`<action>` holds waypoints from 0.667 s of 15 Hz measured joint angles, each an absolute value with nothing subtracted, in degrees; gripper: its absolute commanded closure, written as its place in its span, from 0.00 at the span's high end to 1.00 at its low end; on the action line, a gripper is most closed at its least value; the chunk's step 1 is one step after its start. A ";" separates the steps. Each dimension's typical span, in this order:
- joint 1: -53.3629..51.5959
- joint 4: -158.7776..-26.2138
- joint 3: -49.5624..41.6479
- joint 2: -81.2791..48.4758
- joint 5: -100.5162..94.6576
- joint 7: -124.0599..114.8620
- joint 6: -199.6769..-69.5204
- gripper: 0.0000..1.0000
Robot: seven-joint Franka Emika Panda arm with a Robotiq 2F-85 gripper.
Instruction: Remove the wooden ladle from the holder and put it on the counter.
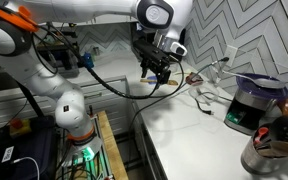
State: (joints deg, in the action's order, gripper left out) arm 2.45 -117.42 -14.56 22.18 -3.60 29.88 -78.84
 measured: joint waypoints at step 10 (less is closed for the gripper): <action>2.76 -114.87 -13.60 22.09 2.84 20.27 -84.25 1.00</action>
State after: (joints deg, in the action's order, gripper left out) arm 2.76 -114.87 -13.60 22.09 2.84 20.27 -84.25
